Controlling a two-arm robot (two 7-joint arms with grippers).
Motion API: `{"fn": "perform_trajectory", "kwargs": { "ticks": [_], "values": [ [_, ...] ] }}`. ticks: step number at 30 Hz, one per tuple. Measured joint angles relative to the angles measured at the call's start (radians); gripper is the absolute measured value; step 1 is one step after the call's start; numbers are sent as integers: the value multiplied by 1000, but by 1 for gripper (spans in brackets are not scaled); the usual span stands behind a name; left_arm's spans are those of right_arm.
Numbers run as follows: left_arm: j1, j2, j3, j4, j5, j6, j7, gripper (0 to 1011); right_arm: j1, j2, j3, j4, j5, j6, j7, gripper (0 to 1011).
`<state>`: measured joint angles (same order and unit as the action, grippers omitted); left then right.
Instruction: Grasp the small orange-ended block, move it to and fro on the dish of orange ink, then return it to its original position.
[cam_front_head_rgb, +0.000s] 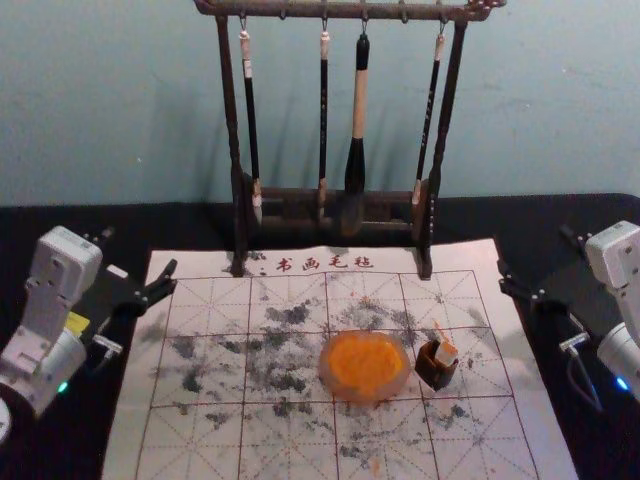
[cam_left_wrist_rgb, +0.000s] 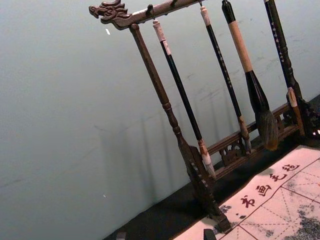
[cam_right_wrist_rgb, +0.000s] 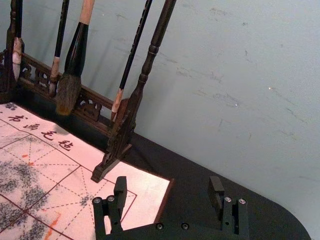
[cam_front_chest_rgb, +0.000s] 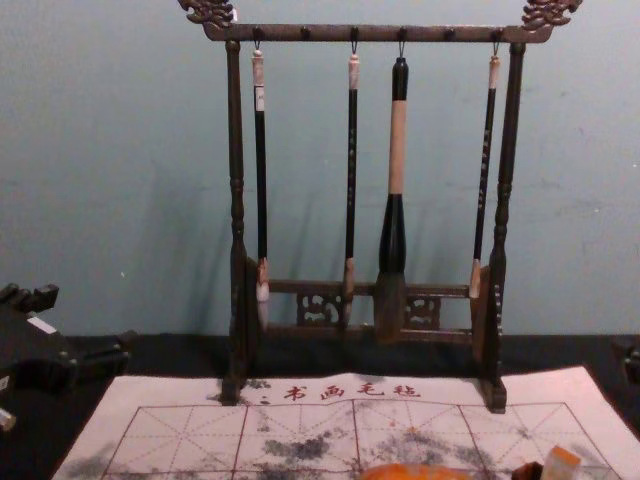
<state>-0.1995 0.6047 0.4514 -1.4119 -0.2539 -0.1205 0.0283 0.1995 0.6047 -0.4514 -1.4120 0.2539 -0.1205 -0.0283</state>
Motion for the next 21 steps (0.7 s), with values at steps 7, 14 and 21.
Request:
{"fn": "perform_trajectory", "kwargs": {
  "ticks": [7, 14, 21],
  "values": [
    [0, 0, 0, 0, 0, 0, 0, 1001, -4, 1, 10, -11, 2, 5, 11, 1002],
    [0, 0, 0, 0, 0, 0, 0, 1001, -40, 31, 48, -83, 52, 21, 78, 1002],
    [0, 0, 0, 0, 0, 0, 0, 1001, -116, 82, 87, -201, 132, 46, 184, 1002]
  ]
}}
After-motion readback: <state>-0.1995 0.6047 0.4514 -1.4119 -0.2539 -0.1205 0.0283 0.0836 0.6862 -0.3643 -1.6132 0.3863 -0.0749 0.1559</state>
